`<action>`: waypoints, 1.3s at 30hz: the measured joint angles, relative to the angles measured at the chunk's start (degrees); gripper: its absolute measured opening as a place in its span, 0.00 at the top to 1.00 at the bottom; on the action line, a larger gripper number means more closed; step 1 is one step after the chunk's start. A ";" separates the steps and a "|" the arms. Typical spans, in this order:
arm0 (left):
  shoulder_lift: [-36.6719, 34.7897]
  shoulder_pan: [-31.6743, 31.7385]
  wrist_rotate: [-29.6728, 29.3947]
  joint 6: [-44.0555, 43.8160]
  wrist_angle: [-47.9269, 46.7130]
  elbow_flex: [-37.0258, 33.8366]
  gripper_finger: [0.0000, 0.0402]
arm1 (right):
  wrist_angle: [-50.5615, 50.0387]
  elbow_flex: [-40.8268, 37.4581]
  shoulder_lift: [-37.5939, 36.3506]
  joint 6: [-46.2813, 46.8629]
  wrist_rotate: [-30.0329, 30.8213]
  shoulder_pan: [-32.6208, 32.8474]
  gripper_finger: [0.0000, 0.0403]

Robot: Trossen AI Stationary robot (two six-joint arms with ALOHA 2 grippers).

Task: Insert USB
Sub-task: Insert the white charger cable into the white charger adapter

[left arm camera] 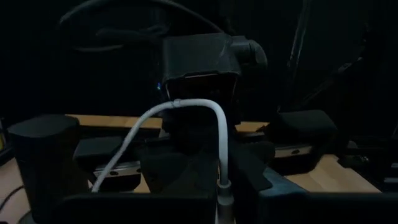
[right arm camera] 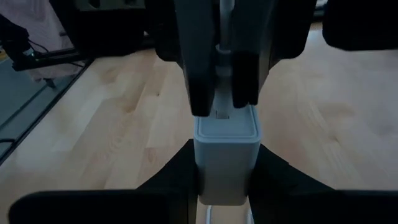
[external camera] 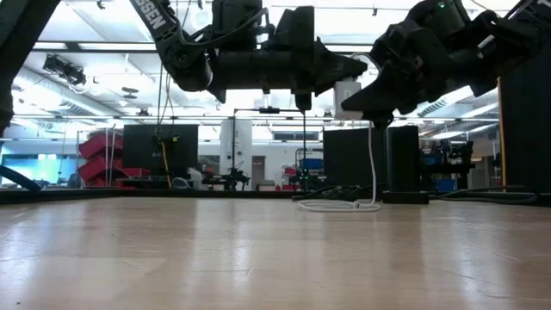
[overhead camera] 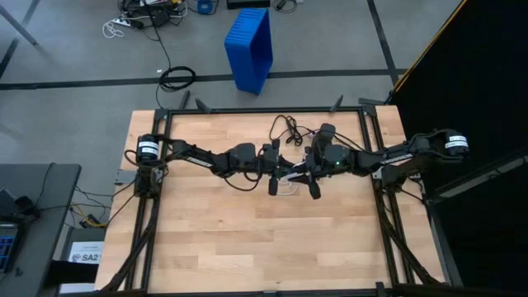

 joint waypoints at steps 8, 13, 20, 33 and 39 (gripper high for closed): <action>-0.04 0.19 -0.25 -2.17 9.04 -3.76 1.00 | 2.83 -0.03 -0.02 0.99 0.32 0.17 0.83; -0.04 1.04 1.53 -5.22 9.65 -5.32 1.00 | 3.05 -0.03 -0.02 1.46 0.84 0.15 0.83; -0.13 0.77 0.77 -5.22 8.54 -5.44 1.00 | 3.74 -0.07 -0.02 1.42 1.85 0.22 0.83; -0.10 -0.72 -0.86 -4.41 9.07 -5.46 1.00 | 8.36 -0.14 -0.02 1.38 1.84 0.26 0.83; -0.08 -0.81 0.19 -4.80 7.72 -5.46 1.00 | 7.50 -0.14 -0.02 1.83 1.00 0.01 0.83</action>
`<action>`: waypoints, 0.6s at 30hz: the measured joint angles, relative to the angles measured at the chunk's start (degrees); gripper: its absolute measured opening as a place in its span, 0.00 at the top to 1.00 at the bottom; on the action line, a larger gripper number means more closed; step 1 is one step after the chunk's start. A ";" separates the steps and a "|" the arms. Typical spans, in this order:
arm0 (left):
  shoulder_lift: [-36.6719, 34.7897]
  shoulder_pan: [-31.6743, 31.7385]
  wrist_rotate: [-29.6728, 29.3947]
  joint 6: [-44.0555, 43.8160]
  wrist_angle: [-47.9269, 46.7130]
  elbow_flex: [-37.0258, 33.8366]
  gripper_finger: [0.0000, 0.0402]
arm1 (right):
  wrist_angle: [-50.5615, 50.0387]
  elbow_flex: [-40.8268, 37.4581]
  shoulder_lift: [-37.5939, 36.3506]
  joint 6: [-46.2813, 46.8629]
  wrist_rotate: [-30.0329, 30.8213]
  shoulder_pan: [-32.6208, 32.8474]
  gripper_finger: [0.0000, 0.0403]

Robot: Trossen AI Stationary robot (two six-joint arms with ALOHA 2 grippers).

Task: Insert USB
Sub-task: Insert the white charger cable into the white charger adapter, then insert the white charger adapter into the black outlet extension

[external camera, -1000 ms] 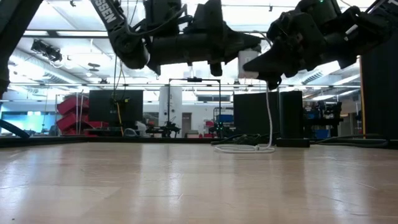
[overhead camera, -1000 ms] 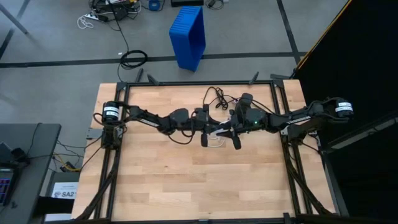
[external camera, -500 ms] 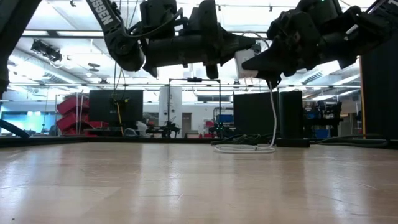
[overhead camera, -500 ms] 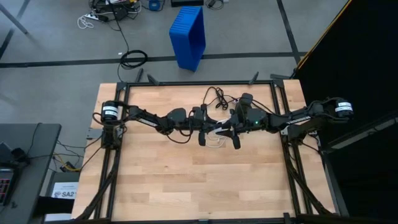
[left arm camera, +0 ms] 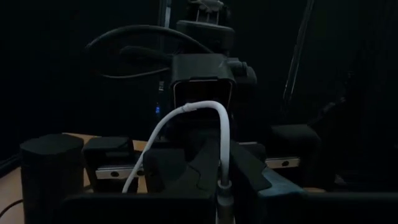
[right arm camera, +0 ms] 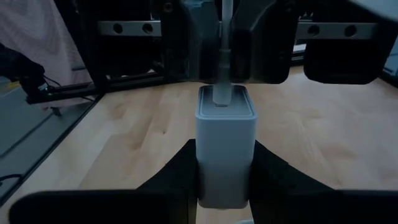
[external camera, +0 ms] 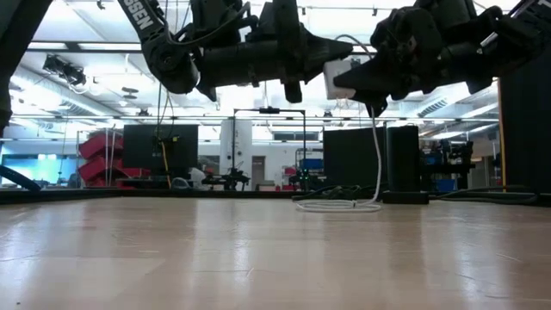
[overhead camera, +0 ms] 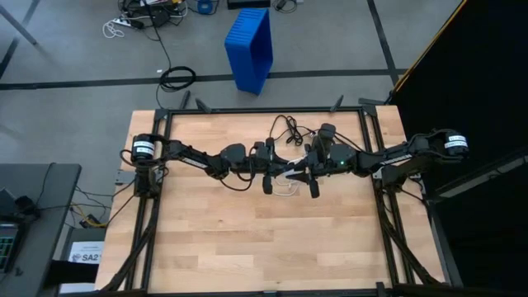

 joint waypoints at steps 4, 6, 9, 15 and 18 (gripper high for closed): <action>0.15 0.12 0.55 -0.37 1.74 -0.14 0.98 | 0.15 0.00 0.00 0.05 -0.17 -0.03 0.83; 0.21 0.42 1.31 -0.93 3.49 -0.33 0.94 | -0.23 0.04 -0.09 0.33 -0.17 -0.05 0.83; 0.42 0.84 3.08 -1.15 4.67 -0.44 0.87 | -1.80 0.04 -0.09 0.71 -0.09 -0.07 0.83; 0.39 1.49 5.28 -2.55 5.10 -0.42 0.73 | -2.36 0.17 -0.11 0.31 -0.06 -0.16 0.83; 0.37 2.21 7.74 -3.47 4.63 -0.37 0.67 | -2.65 0.17 -0.11 0.24 -0.08 -0.16 0.83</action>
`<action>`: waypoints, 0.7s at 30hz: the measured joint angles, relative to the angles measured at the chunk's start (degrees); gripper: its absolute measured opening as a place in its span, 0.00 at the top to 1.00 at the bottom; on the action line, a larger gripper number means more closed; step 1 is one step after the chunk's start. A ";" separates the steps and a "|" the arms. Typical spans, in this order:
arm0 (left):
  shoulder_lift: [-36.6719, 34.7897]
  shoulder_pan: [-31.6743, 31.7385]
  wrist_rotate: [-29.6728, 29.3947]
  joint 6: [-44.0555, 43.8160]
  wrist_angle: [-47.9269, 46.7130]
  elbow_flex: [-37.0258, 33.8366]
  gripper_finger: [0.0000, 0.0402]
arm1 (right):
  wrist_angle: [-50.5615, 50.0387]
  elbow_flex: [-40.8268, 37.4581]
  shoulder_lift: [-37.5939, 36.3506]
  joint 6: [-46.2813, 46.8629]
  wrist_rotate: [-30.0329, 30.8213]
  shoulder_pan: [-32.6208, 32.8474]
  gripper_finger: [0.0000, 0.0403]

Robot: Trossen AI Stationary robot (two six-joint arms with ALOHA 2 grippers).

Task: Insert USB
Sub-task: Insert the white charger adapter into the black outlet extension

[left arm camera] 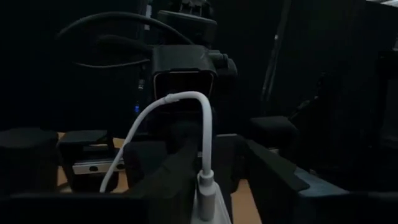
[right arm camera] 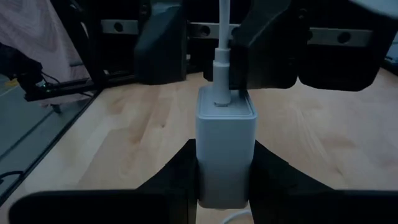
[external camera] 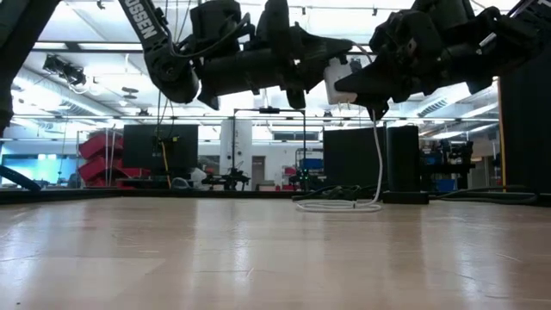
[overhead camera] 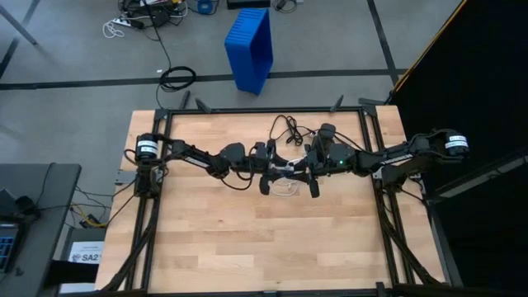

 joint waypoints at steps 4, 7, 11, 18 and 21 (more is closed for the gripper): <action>0.00 1.15 3.35 -1.06 -2.83 0.04 0.62 | 0.56 0.09 -0.04 -0.56 -0.45 0.04 0.83; 0.07 1.90 4.11 -0.67 -4.71 -0.08 0.60 | 0.29 0.26 -0.04 -1.30 -0.43 0.08 0.83; 0.00 2.63 4.36 -0.68 -5.06 -0.09 0.59 | 0.23 0.24 -0.09 -1.26 -0.48 0.15 0.83; 0.00 2.63 3.62 -0.52 -5.15 -0.09 0.63 | 0.04 0.20 -0.09 -1.33 -0.98 0.11 0.83; -0.02 2.63 3.04 1.07 -5.39 -0.12 0.75 | -0.29 0.11 -0.07 -1.12 -0.25 0.09 0.83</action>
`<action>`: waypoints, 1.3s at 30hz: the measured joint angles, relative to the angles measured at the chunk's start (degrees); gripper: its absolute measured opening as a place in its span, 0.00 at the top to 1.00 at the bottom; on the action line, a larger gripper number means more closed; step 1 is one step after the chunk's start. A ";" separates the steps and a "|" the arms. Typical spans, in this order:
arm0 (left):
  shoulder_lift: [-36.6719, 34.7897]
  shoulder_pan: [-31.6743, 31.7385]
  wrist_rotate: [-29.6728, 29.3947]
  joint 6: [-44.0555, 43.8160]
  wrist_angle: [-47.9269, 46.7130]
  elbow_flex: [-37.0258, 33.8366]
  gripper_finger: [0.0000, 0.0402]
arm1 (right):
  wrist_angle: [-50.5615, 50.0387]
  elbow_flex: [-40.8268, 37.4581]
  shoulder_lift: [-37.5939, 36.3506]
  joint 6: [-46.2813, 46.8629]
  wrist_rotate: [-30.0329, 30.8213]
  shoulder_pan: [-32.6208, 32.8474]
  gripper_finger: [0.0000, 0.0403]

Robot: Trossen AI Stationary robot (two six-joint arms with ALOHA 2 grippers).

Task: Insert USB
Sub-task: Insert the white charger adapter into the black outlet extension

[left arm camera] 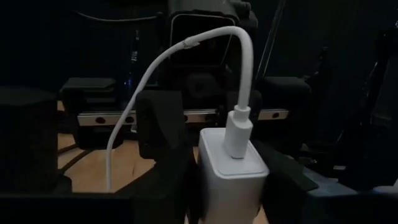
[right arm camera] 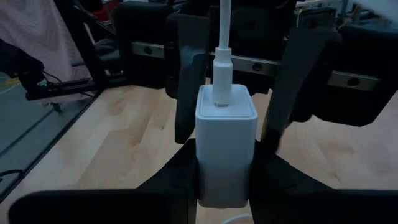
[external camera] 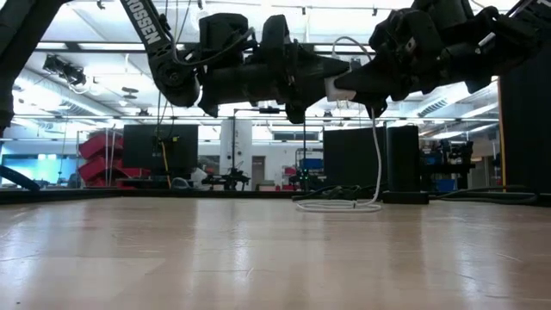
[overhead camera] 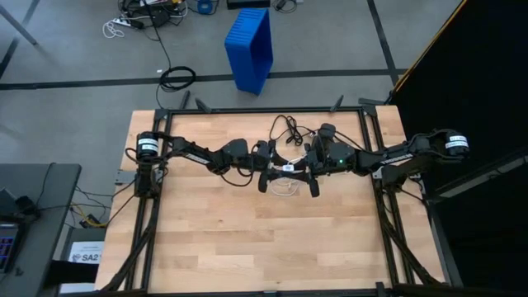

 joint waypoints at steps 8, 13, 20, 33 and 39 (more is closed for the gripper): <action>-0.04 -0.09 0.60 1.55 -1.33 0.01 0.82 | -1.96 -0.02 0.04 -0.36 -1.84 0.12 0.66; -0.51 1.16 3.27 1.29 -1.34 -0.38 0.82 | -4.31 0.00 -1.01 0.30 -7.10 -0.57 0.60; -8.16 4.66 -7.25 2.86 -1.98 -9.50 0.82 | -11.21 -0.02 -4.24 0.43 -10.56 -0.57 0.58; -33.47 5.42 -33.72 -4.57 6.25 -39.22 0.82 | -11.26 -0.02 -7.65 -0.75 -0.34 -1.29 0.64; -31.84 3.98 -24.62 -9.75 8.88 -37.54 0.82 | -2.27 -0.04 -3.21 0.00 -0.18 -1.17 0.65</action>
